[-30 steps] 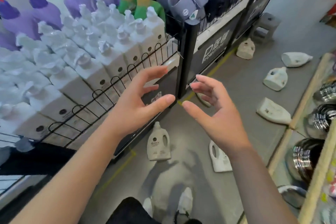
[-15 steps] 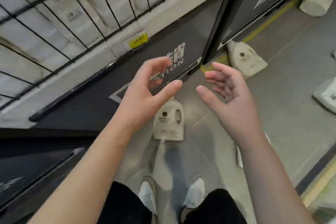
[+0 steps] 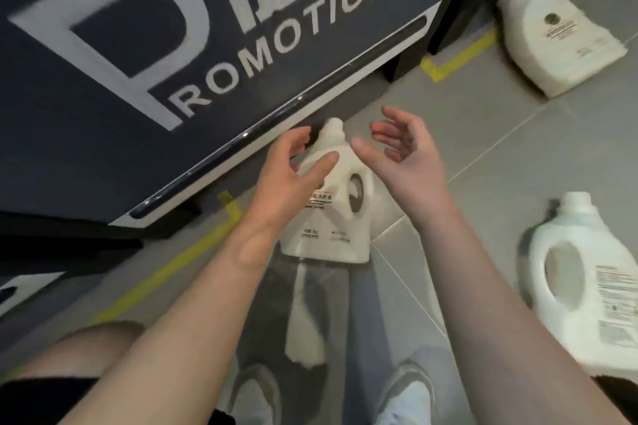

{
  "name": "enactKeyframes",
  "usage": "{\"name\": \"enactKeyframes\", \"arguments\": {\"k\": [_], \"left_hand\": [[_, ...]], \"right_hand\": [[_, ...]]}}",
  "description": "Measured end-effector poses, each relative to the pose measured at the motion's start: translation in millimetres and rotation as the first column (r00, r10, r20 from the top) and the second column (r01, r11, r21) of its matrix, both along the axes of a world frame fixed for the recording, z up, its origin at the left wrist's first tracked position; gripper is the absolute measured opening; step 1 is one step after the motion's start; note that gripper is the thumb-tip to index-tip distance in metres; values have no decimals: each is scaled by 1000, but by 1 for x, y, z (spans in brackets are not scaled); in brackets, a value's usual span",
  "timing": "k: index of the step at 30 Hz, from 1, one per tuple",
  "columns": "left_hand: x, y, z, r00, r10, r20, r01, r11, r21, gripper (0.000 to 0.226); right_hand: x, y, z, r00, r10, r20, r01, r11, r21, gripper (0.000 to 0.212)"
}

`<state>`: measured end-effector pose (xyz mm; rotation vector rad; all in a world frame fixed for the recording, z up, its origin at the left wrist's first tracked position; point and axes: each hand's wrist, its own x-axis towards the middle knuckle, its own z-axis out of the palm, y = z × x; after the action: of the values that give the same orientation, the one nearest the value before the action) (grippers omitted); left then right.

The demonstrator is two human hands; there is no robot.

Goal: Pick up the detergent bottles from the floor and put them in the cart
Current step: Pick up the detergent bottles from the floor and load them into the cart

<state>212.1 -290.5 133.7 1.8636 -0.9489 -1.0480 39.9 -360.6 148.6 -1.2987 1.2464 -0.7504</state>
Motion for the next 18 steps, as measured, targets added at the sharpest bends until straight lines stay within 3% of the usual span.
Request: {"name": "enactKeyframes", "arguments": {"k": [3,6,11,15,18], "left_hand": [[6,-1,-42,1000,13,-4,-12,999,33,61],[8,-1,-80,996,24,90,-33,994,102,63],[9,9,-133,987,130,96,-154,939,306,72],[7,16,-153,982,183,53,-190,913,360,53],[7,17,-155,990,104,98,-133,917,376,79]], "right_hand": [[2,-3,-39,1000,14,-8,-14,999,36,64],[2,-2,-75,997,-19,-69,24,996,83,63],[10,13,-125,929,20,-371,59,978,201,79],[16,30,-142,892,111,-439,30,953,302,93],[17,32,-148,882,136,-451,46,928,369,100]]}}
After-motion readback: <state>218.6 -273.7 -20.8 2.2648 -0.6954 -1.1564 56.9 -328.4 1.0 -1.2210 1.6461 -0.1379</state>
